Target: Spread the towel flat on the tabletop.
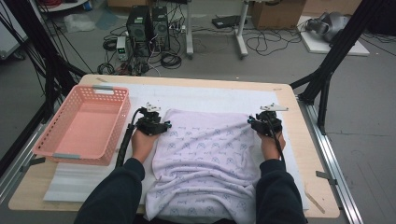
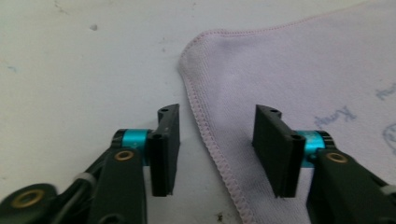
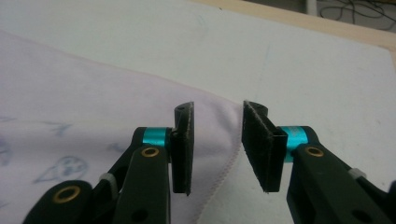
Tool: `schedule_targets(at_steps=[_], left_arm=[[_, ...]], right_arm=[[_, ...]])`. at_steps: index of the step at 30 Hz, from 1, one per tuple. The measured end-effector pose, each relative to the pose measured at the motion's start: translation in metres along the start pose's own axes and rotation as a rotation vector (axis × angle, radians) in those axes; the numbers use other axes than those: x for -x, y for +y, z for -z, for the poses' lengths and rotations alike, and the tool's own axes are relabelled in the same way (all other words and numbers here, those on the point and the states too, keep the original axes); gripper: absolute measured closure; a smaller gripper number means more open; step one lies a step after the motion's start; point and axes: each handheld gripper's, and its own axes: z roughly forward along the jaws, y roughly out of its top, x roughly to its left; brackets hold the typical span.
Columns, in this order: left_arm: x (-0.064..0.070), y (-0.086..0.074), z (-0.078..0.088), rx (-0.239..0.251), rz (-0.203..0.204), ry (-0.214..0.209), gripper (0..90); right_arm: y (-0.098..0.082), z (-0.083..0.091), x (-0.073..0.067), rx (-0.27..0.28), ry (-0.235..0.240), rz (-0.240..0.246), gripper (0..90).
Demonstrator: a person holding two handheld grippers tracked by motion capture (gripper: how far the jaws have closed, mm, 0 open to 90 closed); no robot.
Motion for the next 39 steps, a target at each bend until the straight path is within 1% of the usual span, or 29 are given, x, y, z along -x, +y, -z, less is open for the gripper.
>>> schedule_targets(at_steps=[1,2,3,4,5,7,8,10,12,13,14,15,16,18,20,22,24,25,26,27,28,29,31,32,33,34,35,37,39], left_arm=[[0.001,0.001,0.000,0.000,0.005,-0.014,65.8],[0.003,0.001,0.000,-0.006,-0.001,-0.035,79.9],[0.005,0.002,-0.001,-0.009,-0.022,-0.021,85.5],[0.006,0.004,-0.002,-0.013,-0.039,-0.015,86.2],[0.004,0.006,-0.002,-0.015,-0.049,0.011,86.4],[-0.003,0.010,-0.001,0.023,-0.067,0.096,86.6],[-0.010,0.012,0.000,0.056,-0.041,0.129,86.7],[-0.025,0.012,0.001,0.079,0.016,0.172,86.6],[-0.033,0.009,0.001,0.088,0.045,0.165,85.7],[-0.034,0.009,0.001,0.092,0.050,0.162,81.1],[-0.036,0.008,0.002,0.095,0.061,0.152,72.1],[-0.037,0.008,0.004,0.092,0.074,0.129,62.8],[-0.036,0.009,0.005,0.098,0.098,0.112,57.4],[-0.035,0.010,0.010,0.103,0.111,0.070,53.1],[-0.032,0.011,0.014,0.108,0.118,0.029,50.8],[-0.028,0.009,0.019,0.119,0.113,-0.009,50.0],[-0.022,0.005,0.024,0.125,0.092,-0.032,49.9],[-0.020,0.003,0.026,0.122,0.081,-0.042,49.5],[-0.018,0.001,0.027,0.120,0.079,-0.050,49.5],[-0.017,-0.001,0.028,0.120,0.082,-0.059,49.2],[-0.015,-0.003,0.029,0.115,0.084,-0.076,49.0],[-0.013,-0.005,0.031,0.108,0.082,-0.092,48.3],[-0.009,-0.006,0.033,0.073,0.064,-0.117,45.7],[-0.007,-0.006,0.035,0.059,0.051,-0.136,44.5],[-0.003,-0.006,0.039,0.054,0.030,-0.151,44.4],[0.000,-0.006,0.042,0.066,0.014,-0.158,44.3],[0.003,-0.008,0.044,0.089,0.016,-0.174,44.5],[0.007,-0.011,0.047,0.075,0.006,-0.196,44.2],[0.009,-0.017,0.048,0.055,-0.003,-0.211,43.6]], right_arm=[[0.001,0.003,-0.001,0.012,0.014,0.005,63.4],[0.001,0.007,-0.002,0.022,0.029,0.007,62.8],[0.001,0.011,-0.004,0.039,0.034,0.018,62.9],[0.000,0.015,-0.005,0.052,0.044,0.025,62.9],[-0.002,0.018,-0.006,0.052,0.054,0.027,62.9],[-0.007,0.022,-0.006,0.052,0.076,0.024,62.9],[-0.011,0.024,-0.006,0.051,0.083,0.012,62.8],[-0.018,0.029,-0.003,0.051,0.101,-0.017,62.4],[-0.022,0.031,-0.003,0.036,0.127,-0.035,61.3],[-0.024,0.031,-0.004,0.024,0.156,-0.038,60.3],[-0.025,0.030,-0.004,0.012,0.175,-0.037,59.3],[-0.025,0.029,-0.006,0.001,0.201,-0.034,58.8],[-0.025,0.027,-0.010,-0.011,0.213,-0.027,57.3],[-0.025,0.021,-0.019,-0.020,0.265,-0.015,53.2],[-0.025,0.015,-0.027,-0.051,0.284,0.014,50.4],[-0.027,0.009,-0.033,-0.098,0.278,0.046,48.3],[-0.030,0.003,-0.037,-0.143,0.279,0.058,52.0],[-0.030,0.003,-0.037,-0.138,0.270,0.070,59.4],[-0.029,0.003,-0.038,-0.143,0.241,0.093,69.2],[-0.028,0.003,-0.036,-0.146,0.239,0.115,81.2],[-0.028,0.003,-0.034,-0.149,0.247,0.132,86.5],[-0.028,0.003,-0.032,-0.143,0.231,0.158,87.5],[-0.027,0.003,-0.031,-0.134,0.069,0.225,87.8],[-0.028,0.003,-0.030,-0.124,0.014,0.232,87.4],[-0.029,0.003,-0.026,-0.106,-0.022,0.200,85.6],[-0.030,0.003,-0.021,-0.090,-0.017,0.121,79.0],[-0.030,0.003,-0.018,-0.084,0.007,0.069,72.9],[-0.030,0.009,-0.014,-0.071,0.018,0.039,65.1],[-0.029,0.020,-0.014,-0.022,0.044,0.028,60.1]])
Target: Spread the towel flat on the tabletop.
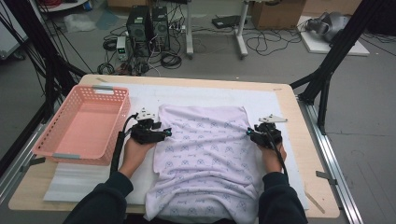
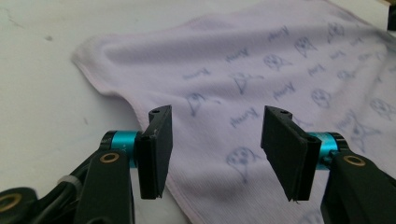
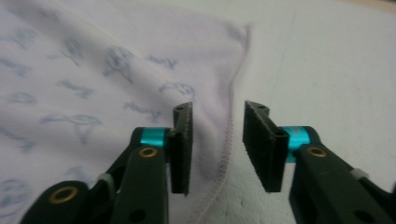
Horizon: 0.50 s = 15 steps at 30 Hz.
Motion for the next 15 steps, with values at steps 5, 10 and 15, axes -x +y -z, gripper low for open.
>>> schedule_targets(at_steps=[5,10,15], left_arm=[[0.006,-0.019,-0.001,-0.067,-0.005,-0.030,42.2],[0.023,-0.025,0.001,-0.068,-0.134,-0.004,52.7],[0.024,-0.025,0.001,-0.069,-0.145,0.006,86.1]], right_arm=[[-0.013,0.031,-0.003,0.032,0.150,-0.027,50.8],[-0.031,0.043,-0.008,-0.036,0.177,0.027,47.8],[-0.034,0.038,-0.012,-0.074,0.193,0.025,48.8]])
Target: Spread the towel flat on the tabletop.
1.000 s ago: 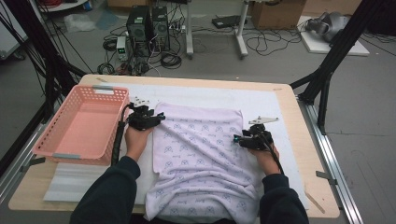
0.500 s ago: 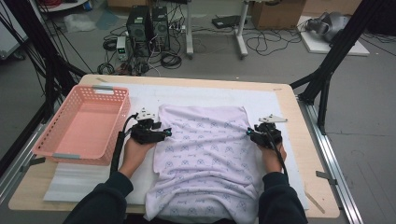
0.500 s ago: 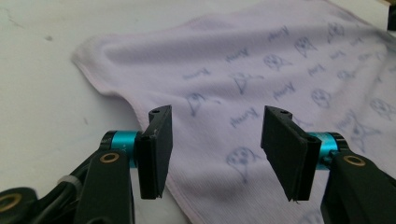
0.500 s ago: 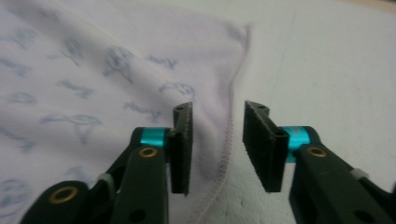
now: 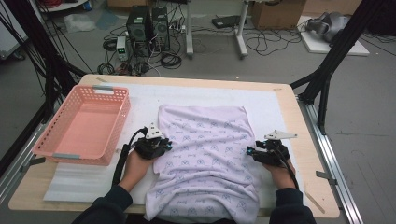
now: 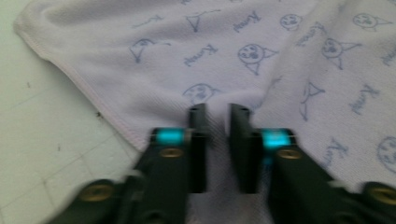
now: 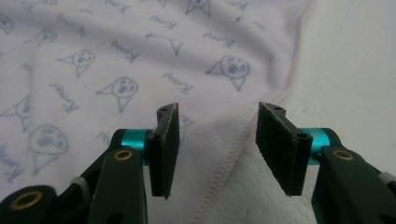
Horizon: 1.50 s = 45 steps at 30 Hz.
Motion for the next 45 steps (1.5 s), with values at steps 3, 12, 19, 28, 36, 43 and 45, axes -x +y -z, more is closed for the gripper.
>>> schedule_targets(at_steps=[3,12,19,28,36,43,45], left_arm=[[-0.015,0.001,0.000,0.025,0.082,0.039,87.5],[-0.053,0.016,-0.006,0.095,0.207,0.190,88.0],[-0.052,0.020,-0.007,0.100,0.226,0.153,74.3],[-0.030,0.011,0.019,0.141,0.184,-0.008,50.2],[-0.001,-0.002,0.004,-0.025,0.054,-0.067,44.1],[0.002,-0.001,0.004,-0.004,0.012,0.037,84.6],[-0.011,-0.002,0.006,0.021,0.083,0.087,84.9]], right_arm=[[-0.001,-0.005,-0.003,-0.039,0.006,0.023,49.0],[0.004,-0.018,-0.017,-0.043,0.031,0.040,64.3],[0.012,-0.024,-0.026,-0.045,-0.035,0.175,86.2],[0.011,-0.021,0.011,0.077,-0.238,0.010,75.4],[0.010,0.014,0.003,0.138,-0.101,-0.005,54.4],[-0.005,0.027,-0.002,0.111,-0.076,0.000,49.9],[-0.007,0.027,-0.001,0.111,-0.070,-0.019,49.9]])
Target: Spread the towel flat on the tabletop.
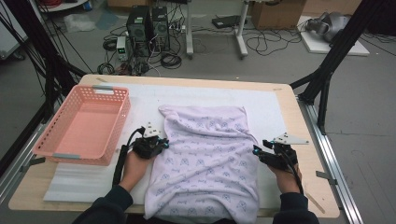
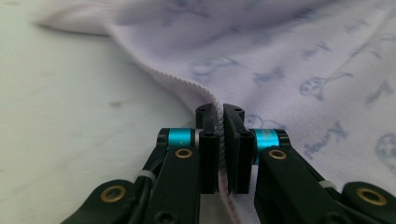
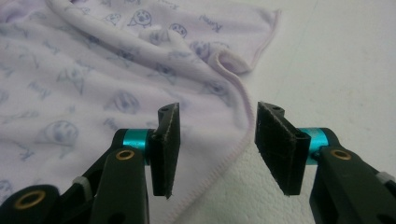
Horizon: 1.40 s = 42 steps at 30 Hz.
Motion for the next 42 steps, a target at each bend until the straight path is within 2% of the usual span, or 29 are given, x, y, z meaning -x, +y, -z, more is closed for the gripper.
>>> schedule_targets(at_steps=[1,4,7,9,10,11,12,13,15,16,17,18,21,22,23,26,29,30,34,36,42], left_arm=[[-0.007,-0.001,0.000,0.011,0.047,0.014,84.9],[-0.020,-0.002,0.001,0.025,0.109,0.027,84.9],[-0.024,0.001,0.001,0.031,0.108,0.020,84.9],[-0.028,0.003,0.001,0.043,0.124,0.023,84.8],[-0.029,0.005,0.000,0.048,0.131,0.029,84.9],[-0.032,0.007,0.000,0.052,0.135,0.036,84.9],[-0.035,0.009,-0.001,0.052,0.140,0.046,84.9],[-0.038,0.012,-0.003,0.056,0.153,0.053,84.9],[-0.044,0.018,-0.008,0.052,0.188,0.064,85.0],[-0.047,0.020,-0.010,0.074,0.202,0.075,85.0],[-0.049,0.023,-0.013,0.064,0.215,0.080,85.0],[-0.050,0.026,-0.016,0.059,0.213,0.077,85.0],[-0.045,0.030,-0.021,0.091,0.171,0.066,83.9],[-0.043,0.031,-0.021,0.101,0.166,0.056,81.2],[-0.041,0.031,-0.019,0.101,0.157,0.046,74.5],[-0.039,0.031,-0.014,0.099,0.126,0.016,58.3],[-0.037,0.026,-0.005,0.094,0.124,0.000,50.3],[-0.036,0.023,-0.002,0.092,0.113,0.008,49.3],[-0.033,0.010,0.009,0.091,0.089,-0.032,44.5],[-0.030,0.006,0.014,0.064,0.084,-0.050,43.6],[-0.018,-0.007,0.037,0.100,0.072,-0.059,41.5]], right_arm=[[-0.001,-0.001,0.000,-0.005,0.003,0.001,49.8],[-0.004,-0.007,-0.003,-0.024,0.024,-0.021,46.8],[-0.008,-0.020,-0.010,-0.055,0.059,-0.038,45.4],[-0.009,-0.031,-0.017,-0.108,0.075,-0.002,47.6],[-0.007,-0.033,-0.023,-0.116,0.046,0.046,55.2],[-0.005,-0.034,-0.024,-0.122,0.070,0.063,68.1],[-0.002,-0.036,-0.025,-0.128,0.072,0.088,81.4],[0.000,-0.037,-0.025,-0.137,0.079,0.113,86.7],[0.006,-0.043,-0.023,-0.139,0.024,0.154,87.6],[0.007,-0.047,-0.021,-0.130,-0.004,0.154,87.8],[0.009,-0.050,-0.018,-0.121,-0.021,0.139,88.1],[0.011,-0.055,-0.015,-0.104,-0.044,0.129,88.3],[0.018,-0.065,-0.008,-0.079,-0.126,0.122,88.4],[0.020,-0.067,-0.005,-0.079,-0.142,0.100,88.3],[0.022,-0.067,-0.002,-0.078,-0.142,0.076,88.1],[0.023,-0.064,0.002,-0.049,-0.118,0.062,84.7],[0.021,-0.055,0.002,-0.026,-0.102,0.044,73.1],[0.021,-0.050,0.002,-0.021,-0.099,0.030,70.3],[0.017,-0.030,0.002,0.038,-0.078,0.013,62.3],[0.012,-0.022,0.001,0.046,-0.058,0.000,56.4],[-0.004,0.000,-0.005,0.054,-0.030,-0.017,45.5]])
